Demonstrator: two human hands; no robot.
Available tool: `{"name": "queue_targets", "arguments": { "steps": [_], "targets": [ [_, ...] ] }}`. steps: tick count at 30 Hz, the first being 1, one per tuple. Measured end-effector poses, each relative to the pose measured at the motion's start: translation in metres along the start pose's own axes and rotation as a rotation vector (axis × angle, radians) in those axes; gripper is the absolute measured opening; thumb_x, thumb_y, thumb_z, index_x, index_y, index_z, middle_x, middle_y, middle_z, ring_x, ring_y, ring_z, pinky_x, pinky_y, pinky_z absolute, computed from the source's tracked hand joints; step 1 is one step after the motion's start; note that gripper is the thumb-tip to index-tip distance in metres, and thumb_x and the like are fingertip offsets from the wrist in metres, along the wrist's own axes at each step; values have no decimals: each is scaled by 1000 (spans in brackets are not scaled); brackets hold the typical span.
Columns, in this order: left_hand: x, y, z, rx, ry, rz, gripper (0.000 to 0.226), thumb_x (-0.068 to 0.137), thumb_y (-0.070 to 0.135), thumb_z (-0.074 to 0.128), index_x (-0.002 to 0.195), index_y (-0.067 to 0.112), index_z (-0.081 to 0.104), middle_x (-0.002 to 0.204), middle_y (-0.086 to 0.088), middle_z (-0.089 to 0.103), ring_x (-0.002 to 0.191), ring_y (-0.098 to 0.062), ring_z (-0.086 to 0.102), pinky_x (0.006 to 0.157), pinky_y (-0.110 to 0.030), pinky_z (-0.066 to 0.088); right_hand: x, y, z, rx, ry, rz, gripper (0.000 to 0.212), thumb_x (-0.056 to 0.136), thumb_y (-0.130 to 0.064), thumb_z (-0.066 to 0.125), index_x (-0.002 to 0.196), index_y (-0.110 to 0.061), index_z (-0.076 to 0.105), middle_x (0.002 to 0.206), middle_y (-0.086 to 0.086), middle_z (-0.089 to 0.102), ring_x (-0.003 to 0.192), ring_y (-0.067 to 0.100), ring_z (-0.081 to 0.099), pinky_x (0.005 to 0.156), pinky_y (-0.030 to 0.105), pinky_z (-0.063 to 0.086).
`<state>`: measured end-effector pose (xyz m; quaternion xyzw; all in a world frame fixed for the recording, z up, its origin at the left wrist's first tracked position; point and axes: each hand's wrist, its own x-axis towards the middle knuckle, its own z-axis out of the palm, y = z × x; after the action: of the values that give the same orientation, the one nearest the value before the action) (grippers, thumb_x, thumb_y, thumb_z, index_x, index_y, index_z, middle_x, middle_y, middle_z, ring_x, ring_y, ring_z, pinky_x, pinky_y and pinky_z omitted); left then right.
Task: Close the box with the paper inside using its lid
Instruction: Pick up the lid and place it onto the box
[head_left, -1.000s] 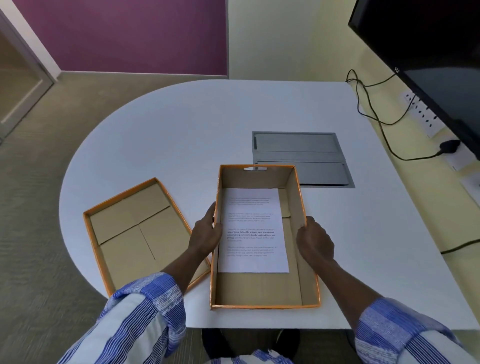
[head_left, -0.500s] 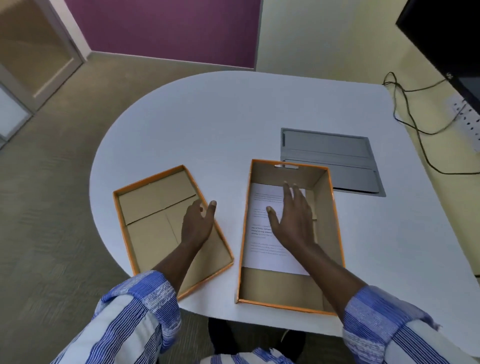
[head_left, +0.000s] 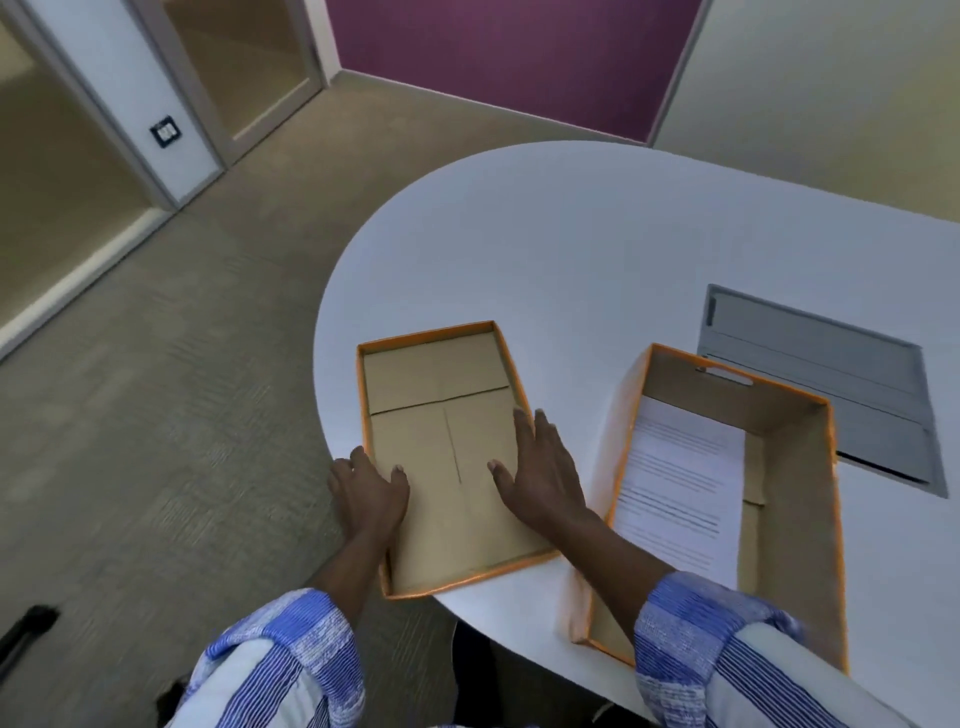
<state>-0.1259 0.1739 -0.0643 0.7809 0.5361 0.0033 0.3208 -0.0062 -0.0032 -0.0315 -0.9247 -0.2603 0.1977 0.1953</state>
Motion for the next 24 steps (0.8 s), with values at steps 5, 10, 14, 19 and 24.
{"name": "queue_targets", "arguments": {
  "steps": [5,10,14,19,24],
  "targets": [
    [7,-21,2,-113,-71,-134,55,90,15,62,140,2,44,138,-21,48,121,-39,53,93,-45,47,3,11,26,-18,-163,143,82,95,-49,51,157,-19,6,166,15,0,151,39,12,117,50,25],
    [16,-26,4,-102,-130,-122,33,85,8,56,118,5,55,113,-18,63,97,-35,61,77,-39,51,9,14,33,-91,-212,158,83,93,-51,52,156,-17,9,166,16,1,150,39,14,117,52,26],
    [20,-13,-5,-321,-106,-128,26,81,26,60,105,15,61,98,-6,68,88,-28,64,76,-37,53,18,-14,21,-43,-170,98,77,93,-52,51,153,-13,23,163,19,17,148,37,24,117,49,28],
    [18,37,-29,-569,-15,-104,45,77,54,53,62,12,48,62,-1,53,62,-22,50,58,-34,39,33,-79,-11,238,-38,-32,56,93,-55,52,131,-14,59,135,7,60,118,23,60,94,37,49],
    [7,92,-43,-812,-56,-78,60,95,58,38,67,11,64,51,-4,60,44,-15,57,49,-27,42,37,-117,-48,340,77,-62,36,91,-48,55,90,-15,67,85,0,71,79,17,67,67,35,53]
  ]
}}
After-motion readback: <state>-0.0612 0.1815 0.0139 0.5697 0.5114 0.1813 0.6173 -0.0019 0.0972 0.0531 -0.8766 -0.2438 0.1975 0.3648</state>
